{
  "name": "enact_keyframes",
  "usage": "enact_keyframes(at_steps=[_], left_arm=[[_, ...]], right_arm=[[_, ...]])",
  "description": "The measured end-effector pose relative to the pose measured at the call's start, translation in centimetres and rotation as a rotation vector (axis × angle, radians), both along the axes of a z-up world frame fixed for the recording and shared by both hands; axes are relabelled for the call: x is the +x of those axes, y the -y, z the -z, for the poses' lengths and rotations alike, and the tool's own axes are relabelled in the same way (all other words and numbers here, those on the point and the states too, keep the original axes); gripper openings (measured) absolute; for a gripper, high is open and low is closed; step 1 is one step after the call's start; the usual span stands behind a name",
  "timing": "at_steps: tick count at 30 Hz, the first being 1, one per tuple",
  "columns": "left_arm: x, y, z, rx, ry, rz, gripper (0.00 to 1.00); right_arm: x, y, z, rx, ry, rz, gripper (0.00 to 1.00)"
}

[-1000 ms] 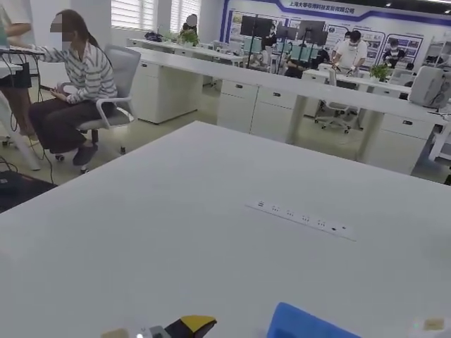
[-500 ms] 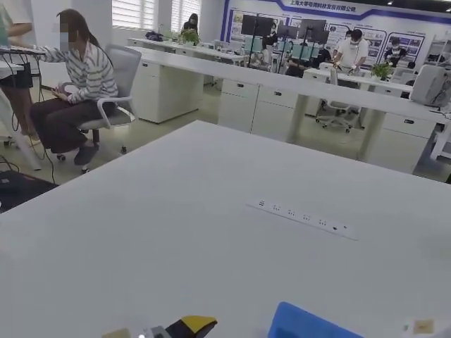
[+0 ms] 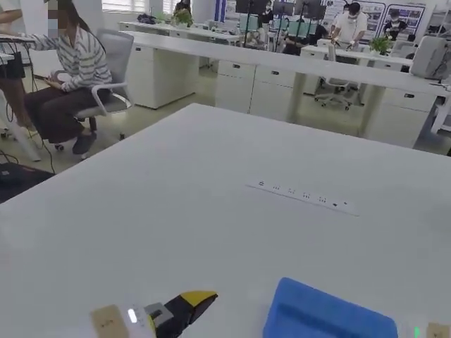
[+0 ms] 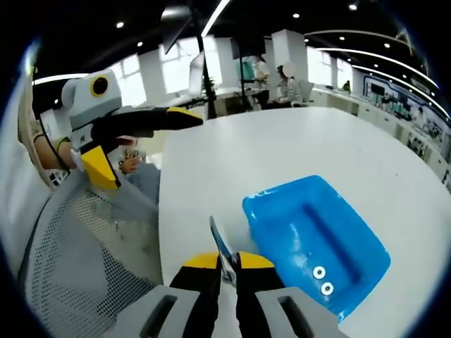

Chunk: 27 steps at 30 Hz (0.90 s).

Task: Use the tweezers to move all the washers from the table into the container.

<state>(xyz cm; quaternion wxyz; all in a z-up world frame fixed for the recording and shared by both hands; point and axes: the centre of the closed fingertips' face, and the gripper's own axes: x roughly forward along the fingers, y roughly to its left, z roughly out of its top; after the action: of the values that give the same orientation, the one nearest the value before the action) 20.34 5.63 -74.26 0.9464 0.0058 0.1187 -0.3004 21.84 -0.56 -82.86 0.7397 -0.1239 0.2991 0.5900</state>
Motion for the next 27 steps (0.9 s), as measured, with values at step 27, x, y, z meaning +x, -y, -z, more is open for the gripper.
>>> enact_keyframes(at_steps=[27], left_arm=[[0.9,0.0,0.0,-0.026,-0.007,-0.038,0.81]], right_arm=[[-1.1,-0.4,0.1,-0.018,0.316,-0.111,0.02]])
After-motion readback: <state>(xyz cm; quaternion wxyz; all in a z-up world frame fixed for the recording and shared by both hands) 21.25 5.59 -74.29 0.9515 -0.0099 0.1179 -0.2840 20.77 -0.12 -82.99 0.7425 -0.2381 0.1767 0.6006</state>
